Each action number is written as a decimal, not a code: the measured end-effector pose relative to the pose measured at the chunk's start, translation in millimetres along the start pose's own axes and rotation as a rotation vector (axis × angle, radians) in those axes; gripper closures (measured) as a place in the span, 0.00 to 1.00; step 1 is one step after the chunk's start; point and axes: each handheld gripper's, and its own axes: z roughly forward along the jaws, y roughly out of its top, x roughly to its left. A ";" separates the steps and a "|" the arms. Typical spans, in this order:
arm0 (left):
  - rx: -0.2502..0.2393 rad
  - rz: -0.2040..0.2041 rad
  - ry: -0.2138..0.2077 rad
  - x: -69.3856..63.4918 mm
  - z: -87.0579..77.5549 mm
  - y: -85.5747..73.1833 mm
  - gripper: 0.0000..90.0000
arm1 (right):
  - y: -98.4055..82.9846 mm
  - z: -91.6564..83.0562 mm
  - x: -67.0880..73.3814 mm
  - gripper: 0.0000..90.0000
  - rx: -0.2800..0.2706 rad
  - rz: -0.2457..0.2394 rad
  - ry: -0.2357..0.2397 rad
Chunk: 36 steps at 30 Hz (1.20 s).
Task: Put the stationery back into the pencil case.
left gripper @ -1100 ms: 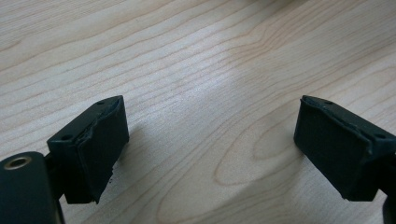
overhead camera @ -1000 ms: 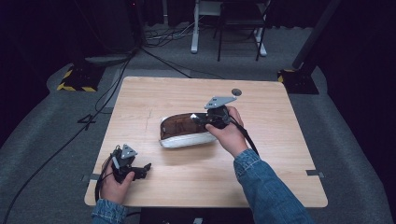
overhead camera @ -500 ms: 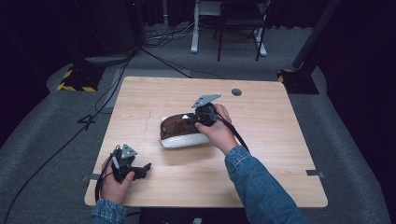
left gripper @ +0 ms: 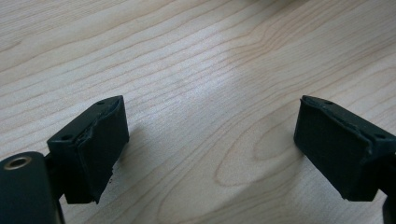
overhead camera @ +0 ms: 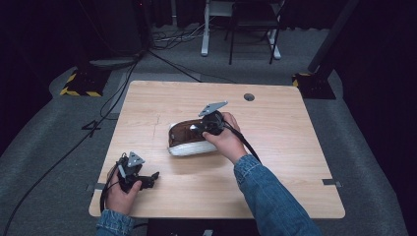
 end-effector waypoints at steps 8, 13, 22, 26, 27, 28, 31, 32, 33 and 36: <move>0.000 0.000 0.000 0.0 0.0 0.0 0.12 | -5.4 9.6 -1.9 0.82 0.050 0.015 0.004; 0.000 0.000 0.000 0.0 0.0 0.0 0.12 | -7.9 11.8 -3.1 0.77 0.050 0.025 -0.002; 0.000 0.000 0.000 -0.1 0.0 0.0 0.12 | -9.0 9.7 -5.3 0.62 0.010 0.047 -0.028; 0.001 0.001 0.000 -0.2 0.0 0.0 0.12 | -8.3 2.9 -5.2 0.57 -0.013 0.054 -0.039; 0.001 0.001 0.000 -0.2 0.0 0.0 0.12 | -7.8 -1.2 -5.4 0.56 -0.028 0.056 -0.041; 0.001 0.001 0.000 -0.1 0.0 0.0 0.12 | -7.6 -4.1 -5.5 0.55 -0.038 0.060 -0.038; 0.001 0.001 0.000 -0.2 0.0 0.0 0.12 | -8.1 -18.2 -7.0 0.54 -0.069 0.065 -0.039; 0.001 0.001 0.000 -0.1 0.0 0.0 0.12 | -8.8 -22.8 -8.1 0.54 -0.077 0.063 -0.037; 0.001 0.001 0.000 -0.1 0.0 0.0 0.12 | -9.8 -27.4 -8.8 0.54 -0.084 0.067 -0.036; 0.001 0.001 0.000 -0.2 0.0 0.0 0.12 | -13.6 -40.3 -11.0 0.54 -0.103 0.072 -0.037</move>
